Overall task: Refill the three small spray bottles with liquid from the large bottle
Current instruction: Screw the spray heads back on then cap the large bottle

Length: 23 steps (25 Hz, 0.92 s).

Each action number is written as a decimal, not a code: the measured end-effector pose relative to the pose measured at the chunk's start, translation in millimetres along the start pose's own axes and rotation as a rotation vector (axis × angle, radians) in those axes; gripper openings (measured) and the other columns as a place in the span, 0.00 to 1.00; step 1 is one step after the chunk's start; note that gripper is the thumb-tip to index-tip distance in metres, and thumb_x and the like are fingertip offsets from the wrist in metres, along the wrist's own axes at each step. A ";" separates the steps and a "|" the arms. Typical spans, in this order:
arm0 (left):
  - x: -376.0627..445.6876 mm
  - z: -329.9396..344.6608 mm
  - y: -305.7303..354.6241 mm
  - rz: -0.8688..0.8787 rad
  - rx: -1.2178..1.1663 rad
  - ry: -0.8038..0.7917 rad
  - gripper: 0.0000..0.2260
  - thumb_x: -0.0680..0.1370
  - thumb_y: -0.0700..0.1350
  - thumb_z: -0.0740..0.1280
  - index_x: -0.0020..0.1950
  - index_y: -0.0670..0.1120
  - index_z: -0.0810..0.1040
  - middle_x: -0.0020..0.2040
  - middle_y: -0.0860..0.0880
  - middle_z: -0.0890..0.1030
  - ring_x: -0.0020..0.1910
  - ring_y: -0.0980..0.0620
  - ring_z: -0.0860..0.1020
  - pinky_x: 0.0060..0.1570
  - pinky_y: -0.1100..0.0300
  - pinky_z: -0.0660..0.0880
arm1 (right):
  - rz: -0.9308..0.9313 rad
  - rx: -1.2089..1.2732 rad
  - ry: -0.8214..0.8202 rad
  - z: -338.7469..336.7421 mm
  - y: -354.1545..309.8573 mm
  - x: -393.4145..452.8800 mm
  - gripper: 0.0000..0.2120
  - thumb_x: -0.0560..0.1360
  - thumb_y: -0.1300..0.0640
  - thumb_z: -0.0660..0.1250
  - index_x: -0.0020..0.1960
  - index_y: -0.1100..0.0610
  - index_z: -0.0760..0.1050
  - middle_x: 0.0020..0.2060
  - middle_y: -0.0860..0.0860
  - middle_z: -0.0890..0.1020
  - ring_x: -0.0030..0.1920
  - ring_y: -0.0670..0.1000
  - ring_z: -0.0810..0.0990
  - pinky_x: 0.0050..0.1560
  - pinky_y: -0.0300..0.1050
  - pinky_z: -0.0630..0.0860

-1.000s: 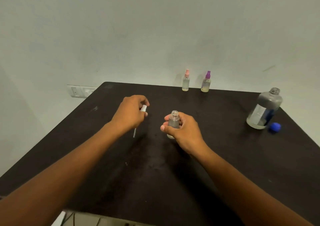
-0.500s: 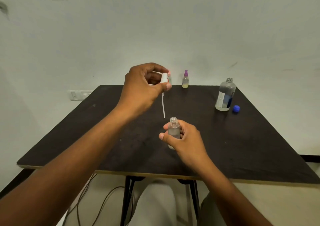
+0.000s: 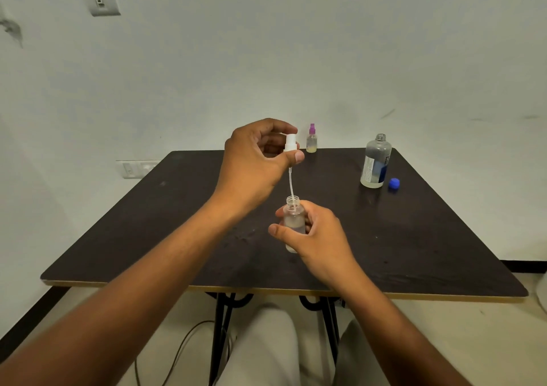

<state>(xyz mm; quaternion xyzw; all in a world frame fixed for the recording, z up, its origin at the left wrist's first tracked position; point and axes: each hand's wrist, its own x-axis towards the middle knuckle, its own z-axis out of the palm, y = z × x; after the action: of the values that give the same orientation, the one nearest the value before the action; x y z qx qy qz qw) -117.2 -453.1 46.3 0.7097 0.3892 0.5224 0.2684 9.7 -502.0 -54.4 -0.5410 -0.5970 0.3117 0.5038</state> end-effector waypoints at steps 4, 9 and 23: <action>-17.4 5.6 -5.9 -0.021 -0.019 -0.040 0.15 0.72 0.40 0.79 0.57 0.50 0.84 0.49 0.55 0.87 0.50 0.59 0.85 0.55 0.59 0.82 | -0.005 0.008 0.010 1.1 -1.4 2.0 0.10 0.73 0.49 0.78 0.51 0.46 0.81 0.41 0.47 0.85 0.42 0.48 0.84 0.44 0.51 0.84; -37.5 12.5 -13.6 -0.031 0.012 0.018 0.13 0.74 0.43 0.78 0.56 0.53 0.84 0.49 0.58 0.86 0.50 0.60 0.84 0.54 0.60 0.82 | -0.016 0.045 0.000 0.5 -4.2 4.0 0.09 0.74 0.50 0.77 0.52 0.47 0.81 0.44 0.45 0.87 0.46 0.45 0.85 0.47 0.49 0.83; -47.9 17.4 -16.9 -0.007 0.027 0.042 0.13 0.75 0.42 0.76 0.54 0.57 0.81 0.49 0.60 0.85 0.53 0.60 0.82 0.56 0.58 0.81 | -0.052 -0.008 0.038 -3.1 -14.3 -0.5 0.10 0.76 0.56 0.74 0.51 0.42 0.77 0.44 0.43 0.84 0.48 0.39 0.83 0.45 0.36 0.81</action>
<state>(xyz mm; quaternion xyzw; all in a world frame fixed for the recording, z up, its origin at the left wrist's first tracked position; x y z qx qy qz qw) -112.5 -483.2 2.1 0.7007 0.4041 0.5311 0.2525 7.8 -506.1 -40.5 -0.5331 -0.6025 0.2859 0.5207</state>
